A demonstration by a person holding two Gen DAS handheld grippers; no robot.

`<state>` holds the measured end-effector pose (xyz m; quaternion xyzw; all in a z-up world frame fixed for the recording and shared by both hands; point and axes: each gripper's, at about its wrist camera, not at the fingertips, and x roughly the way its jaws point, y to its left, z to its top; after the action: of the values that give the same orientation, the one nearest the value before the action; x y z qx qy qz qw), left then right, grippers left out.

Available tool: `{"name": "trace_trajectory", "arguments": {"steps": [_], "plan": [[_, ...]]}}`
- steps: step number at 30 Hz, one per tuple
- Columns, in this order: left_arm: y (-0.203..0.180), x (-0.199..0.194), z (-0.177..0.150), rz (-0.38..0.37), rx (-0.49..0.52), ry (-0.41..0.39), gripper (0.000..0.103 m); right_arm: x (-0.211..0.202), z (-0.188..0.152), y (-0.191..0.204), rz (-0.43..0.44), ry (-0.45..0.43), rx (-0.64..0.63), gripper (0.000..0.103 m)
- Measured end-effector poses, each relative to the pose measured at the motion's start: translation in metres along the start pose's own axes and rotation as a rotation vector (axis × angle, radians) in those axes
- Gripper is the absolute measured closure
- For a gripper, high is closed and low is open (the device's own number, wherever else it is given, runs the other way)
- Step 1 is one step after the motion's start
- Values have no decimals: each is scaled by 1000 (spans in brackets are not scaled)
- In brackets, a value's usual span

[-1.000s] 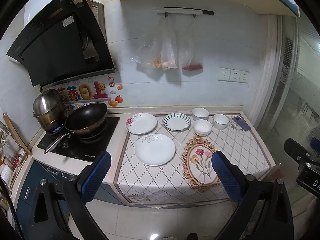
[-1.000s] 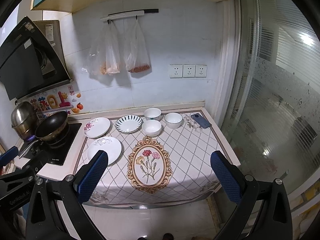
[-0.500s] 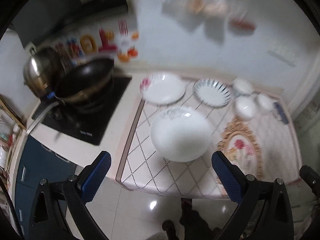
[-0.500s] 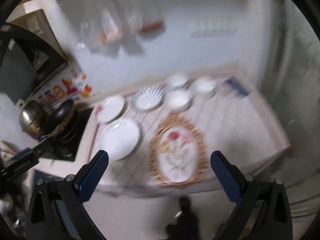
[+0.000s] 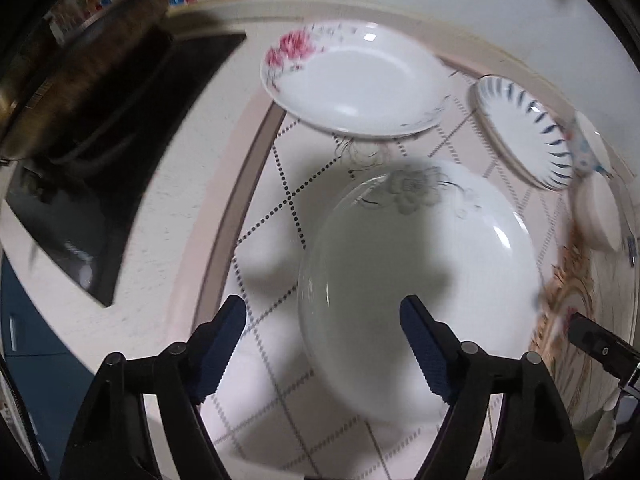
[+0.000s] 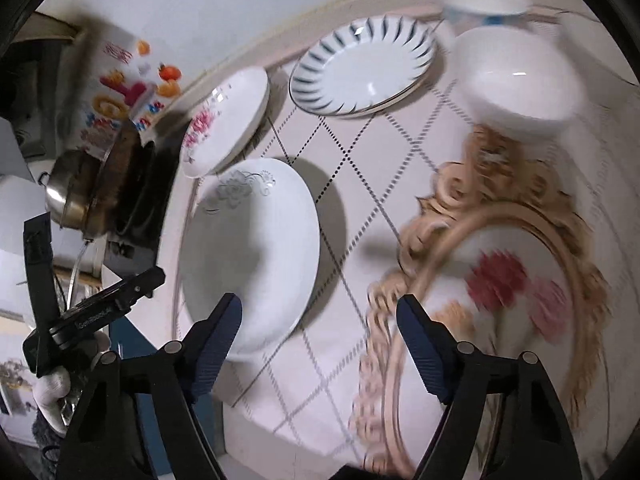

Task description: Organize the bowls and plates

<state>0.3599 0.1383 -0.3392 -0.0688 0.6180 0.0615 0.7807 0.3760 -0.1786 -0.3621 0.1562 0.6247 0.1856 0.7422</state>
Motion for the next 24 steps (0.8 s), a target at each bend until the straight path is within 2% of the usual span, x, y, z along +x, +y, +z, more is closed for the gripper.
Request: {"name": "trace_trajectory", "arguments": {"steps": [3, 5, 7, 8, 10, 13, 18, 24], "plan": [[4, 19, 10, -21, -5, 29, 25, 32, 19, 0, 20, 48, 1, 30], [6, 26, 15, -37, -5, 42, 29, 50, 30, 0, 68, 75, 19, 37], [7, 33, 20, -63, -5, 64, 48, 62, 37, 1, 91, 99, 39, 49], [6, 37, 21, -74, -4, 72, 52, 67, 39, 2, 98, 110, 43, 52], [5, 42, 22, -87, 3, 84, 67, 76, 44, 2, 100, 123, 39, 70], [5, 38, 20, -88, 1, 74, 67, 86, 48, 3, 94, 144, 32, 89], [1, 31, 16, -79, 9, 67, 69, 88, 49, 9, 71, 144, 6, 90], [-29, 20, 4, -95, 35, 56, 69, 75, 44, -2, 59, 152, 21, 90]]}}
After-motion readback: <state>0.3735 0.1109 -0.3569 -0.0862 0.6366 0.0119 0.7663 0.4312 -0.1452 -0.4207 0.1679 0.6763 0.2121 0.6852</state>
